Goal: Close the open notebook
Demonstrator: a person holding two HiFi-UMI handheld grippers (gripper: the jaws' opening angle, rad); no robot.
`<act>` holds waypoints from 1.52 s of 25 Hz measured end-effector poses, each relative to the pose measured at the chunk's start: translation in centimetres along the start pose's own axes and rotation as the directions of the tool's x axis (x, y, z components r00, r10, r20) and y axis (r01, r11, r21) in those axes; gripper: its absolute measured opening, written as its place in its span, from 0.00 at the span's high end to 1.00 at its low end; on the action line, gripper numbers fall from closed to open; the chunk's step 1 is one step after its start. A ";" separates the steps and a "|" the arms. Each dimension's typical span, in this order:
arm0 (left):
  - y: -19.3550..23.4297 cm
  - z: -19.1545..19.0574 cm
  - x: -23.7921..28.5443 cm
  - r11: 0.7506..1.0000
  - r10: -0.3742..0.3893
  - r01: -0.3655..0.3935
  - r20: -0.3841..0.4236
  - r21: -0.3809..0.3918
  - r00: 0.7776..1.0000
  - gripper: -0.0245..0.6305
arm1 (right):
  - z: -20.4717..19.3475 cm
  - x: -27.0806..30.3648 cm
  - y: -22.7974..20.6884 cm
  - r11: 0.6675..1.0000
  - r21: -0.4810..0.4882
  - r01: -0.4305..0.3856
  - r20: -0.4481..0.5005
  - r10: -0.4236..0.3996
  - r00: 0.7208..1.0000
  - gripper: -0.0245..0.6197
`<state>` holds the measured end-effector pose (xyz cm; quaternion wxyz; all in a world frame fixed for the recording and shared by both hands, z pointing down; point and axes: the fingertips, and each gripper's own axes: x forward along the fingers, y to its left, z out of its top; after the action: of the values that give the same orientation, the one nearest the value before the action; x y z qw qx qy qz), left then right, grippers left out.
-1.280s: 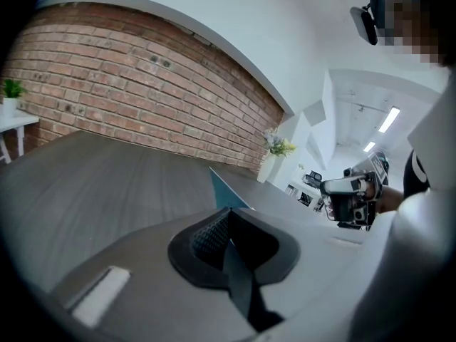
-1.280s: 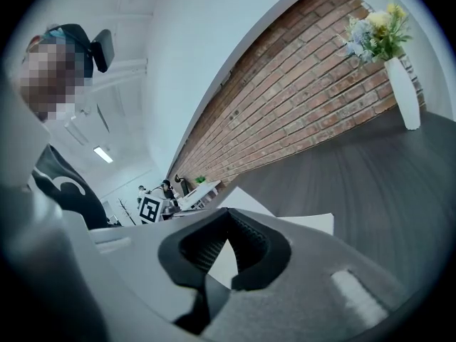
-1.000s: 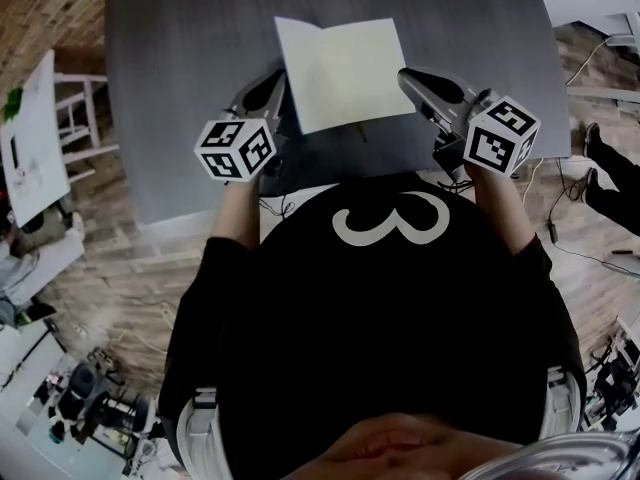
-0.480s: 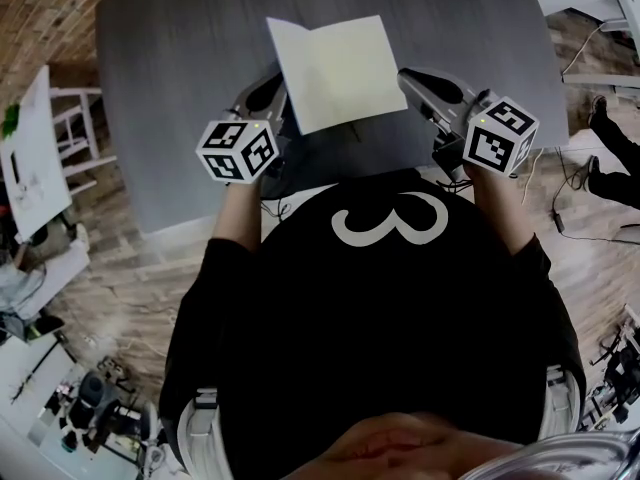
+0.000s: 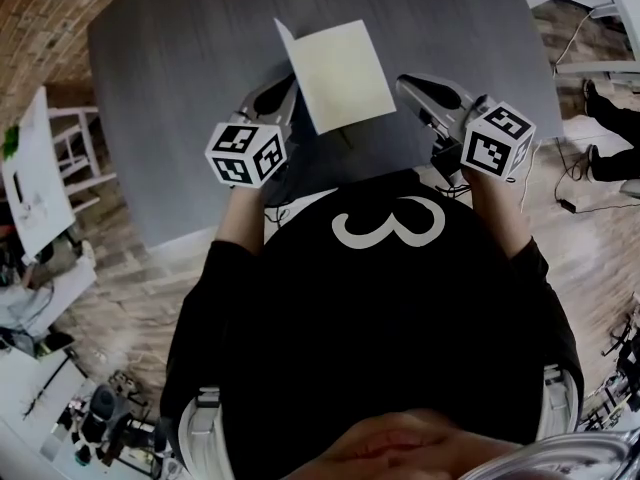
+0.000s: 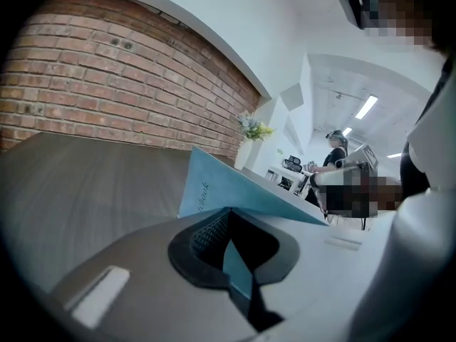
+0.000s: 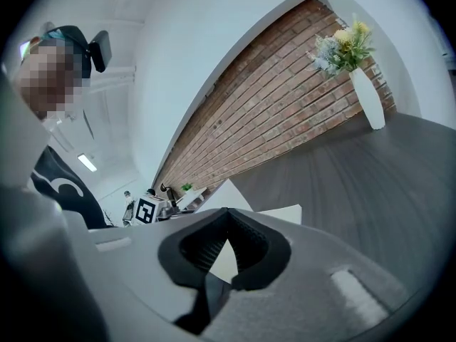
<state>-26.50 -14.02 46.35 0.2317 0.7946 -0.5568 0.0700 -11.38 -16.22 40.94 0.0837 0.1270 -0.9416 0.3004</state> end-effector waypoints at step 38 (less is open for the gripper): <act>-4.2 -6.5 9.3 0.976 -0.036 0.104 -0.324 0.194 0.946 0.94 | -1.7 -5.5 -3.1 0.989 0.076 0.123 0.085 -0.130 0.988 0.96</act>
<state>-18.22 -17.92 54.28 0.2363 0.8121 -0.4731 0.2467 -5.10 -16.60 42.69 0.0558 0.2027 -0.9233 0.3216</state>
